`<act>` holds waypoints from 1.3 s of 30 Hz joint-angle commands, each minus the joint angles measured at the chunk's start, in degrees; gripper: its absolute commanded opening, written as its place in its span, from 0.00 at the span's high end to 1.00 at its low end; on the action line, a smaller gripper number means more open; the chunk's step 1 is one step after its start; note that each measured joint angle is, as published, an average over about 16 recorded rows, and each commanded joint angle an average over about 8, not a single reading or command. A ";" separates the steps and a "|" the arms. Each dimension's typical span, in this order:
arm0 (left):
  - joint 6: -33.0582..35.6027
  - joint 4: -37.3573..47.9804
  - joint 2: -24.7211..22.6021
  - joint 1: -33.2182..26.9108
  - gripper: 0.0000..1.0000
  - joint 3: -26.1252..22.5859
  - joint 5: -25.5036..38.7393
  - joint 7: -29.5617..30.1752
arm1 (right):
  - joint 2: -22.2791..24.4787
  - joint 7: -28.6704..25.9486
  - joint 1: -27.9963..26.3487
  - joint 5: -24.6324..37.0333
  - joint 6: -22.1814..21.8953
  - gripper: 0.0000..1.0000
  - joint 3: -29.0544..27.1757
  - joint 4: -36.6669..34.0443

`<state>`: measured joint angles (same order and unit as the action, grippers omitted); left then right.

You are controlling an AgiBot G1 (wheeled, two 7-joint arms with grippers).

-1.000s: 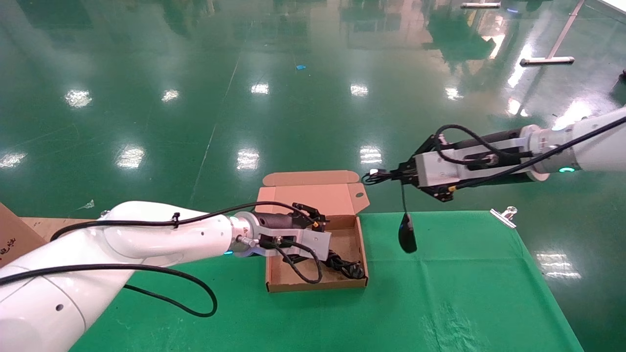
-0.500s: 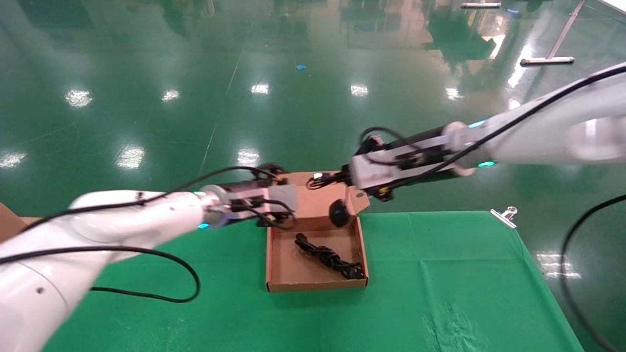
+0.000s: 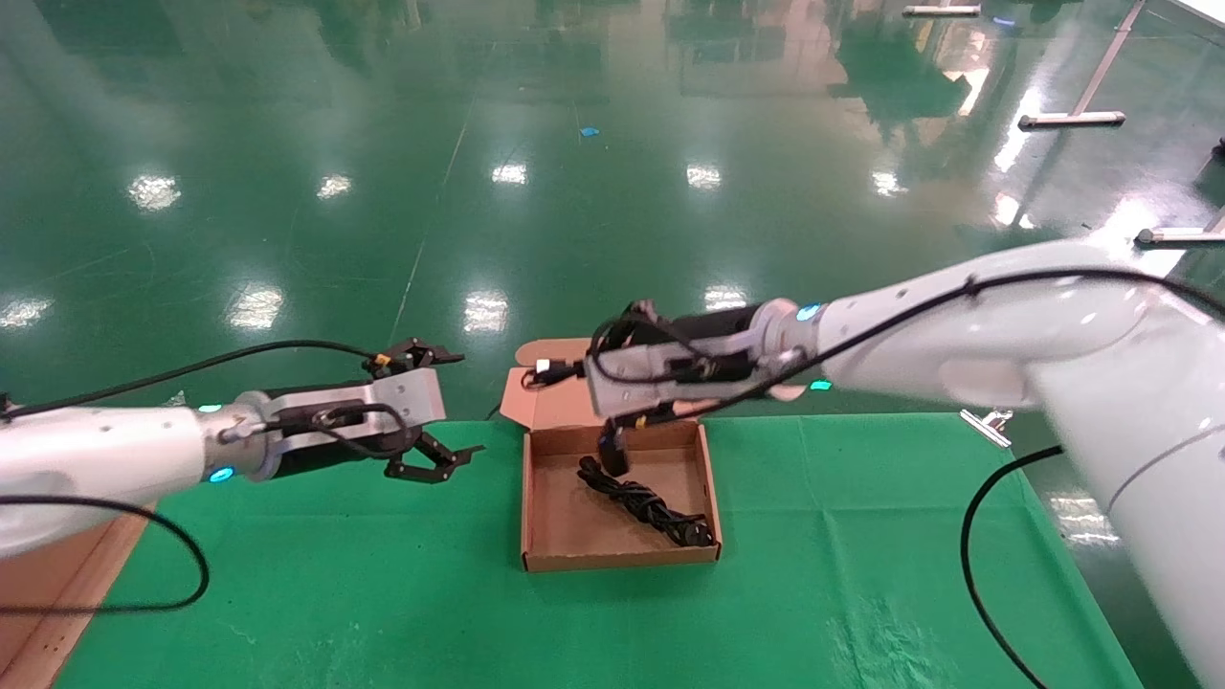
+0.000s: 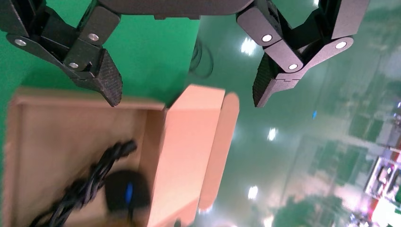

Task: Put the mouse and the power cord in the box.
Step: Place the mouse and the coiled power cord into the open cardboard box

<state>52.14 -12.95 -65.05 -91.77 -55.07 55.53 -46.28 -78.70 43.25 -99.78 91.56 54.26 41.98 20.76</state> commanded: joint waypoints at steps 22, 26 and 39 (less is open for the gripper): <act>7.08 3.49 1.15 1.05 0.00 2.73 -4.19 -5.63 | 0.18 -4.37 3.18 -0.35 -7.20 0.00 8.29 2.13; 6.86 3.33 1.12 1.05 0.00 2.66 -4.06 -5.54 | 0.21 -4.30 3.06 -0.29 -6.97 0.00 8.05 2.10; 8.50 -1.32 3.10 3.07 0.00 5.10 -4.58 -1.10 | 2.86 -7.22 5.03 -3.18 -4.36 0.00 5.70 5.12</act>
<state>60.85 -14.79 -61.72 -88.46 -49.67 50.88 -46.87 -75.33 35.55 -94.40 87.87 50.30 47.35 26.43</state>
